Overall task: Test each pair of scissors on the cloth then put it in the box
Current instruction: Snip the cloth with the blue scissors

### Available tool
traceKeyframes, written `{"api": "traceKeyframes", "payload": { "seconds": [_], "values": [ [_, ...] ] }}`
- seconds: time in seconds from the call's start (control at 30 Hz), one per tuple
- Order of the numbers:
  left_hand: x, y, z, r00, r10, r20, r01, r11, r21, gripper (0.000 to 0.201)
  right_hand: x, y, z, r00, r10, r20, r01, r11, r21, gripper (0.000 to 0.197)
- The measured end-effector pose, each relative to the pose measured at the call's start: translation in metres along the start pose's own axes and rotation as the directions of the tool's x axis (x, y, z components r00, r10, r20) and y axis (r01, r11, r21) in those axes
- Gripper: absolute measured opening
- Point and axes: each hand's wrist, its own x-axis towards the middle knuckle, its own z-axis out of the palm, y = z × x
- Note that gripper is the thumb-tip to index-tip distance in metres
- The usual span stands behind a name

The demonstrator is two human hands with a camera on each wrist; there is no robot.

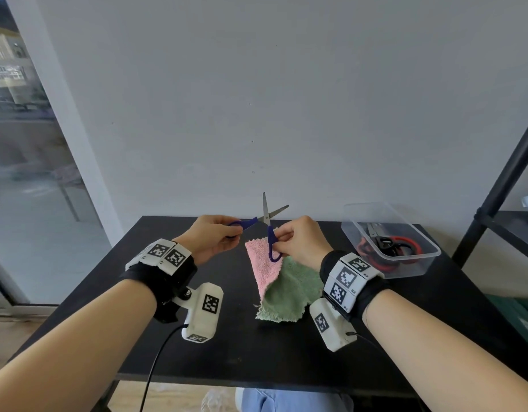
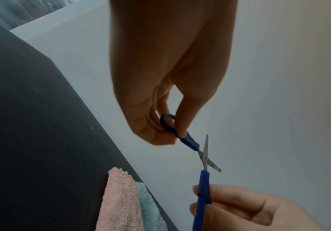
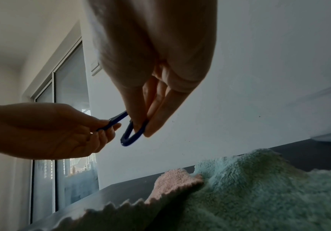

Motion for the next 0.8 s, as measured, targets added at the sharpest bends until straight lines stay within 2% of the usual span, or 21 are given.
{"api": "traceKeyframes", "payload": {
  "seconds": [0.13,0.33,0.47,0.6,0.7,0.8],
  "values": [
    [0.005,-0.002,-0.003,0.992,0.064,-0.108,-0.065,0.998,-0.006,0.016,-0.001,0.003,0.001,0.999,0.007,0.037,-0.007,1.0,-0.005,0.023],
    [0.011,-0.001,-0.002,0.976,0.094,-0.198,-0.118,0.987,-0.111,0.037,-0.005,0.004,0.001,0.998,0.009,0.068,-0.006,0.999,-0.033,0.023],
    [0.013,0.001,-0.001,0.964,0.092,-0.25,-0.14,0.973,-0.183,0.037,-0.005,0.003,0.004,0.998,0.008,0.06,-0.007,1.0,-0.01,0.022],
    [0.01,0.003,0.007,0.982,0.002,-0.19,-0.049,0.969,-0.243,0.024,-0.003,0.0,0.008,0.999,0.025,0.025,-0.025,0.999,0.039,0.021],
    [0.006,0.0,0.014,0.996,-0.04,-0.081,0.028,0.988,-0.15,0.023,-0.004,-0.005,0.01,1.0,0.011,-0.001,-0.011,0.999,0.044,0.019],
    [0.003,-0.006,0.019,0.999,-0.046,-0.005,0.045,0.995,-0.087,0.028,-0.007,-0.01,0.01,1.0,-0.01,0.02,0.01,0.999,0.04,0.02]
  ]
}}
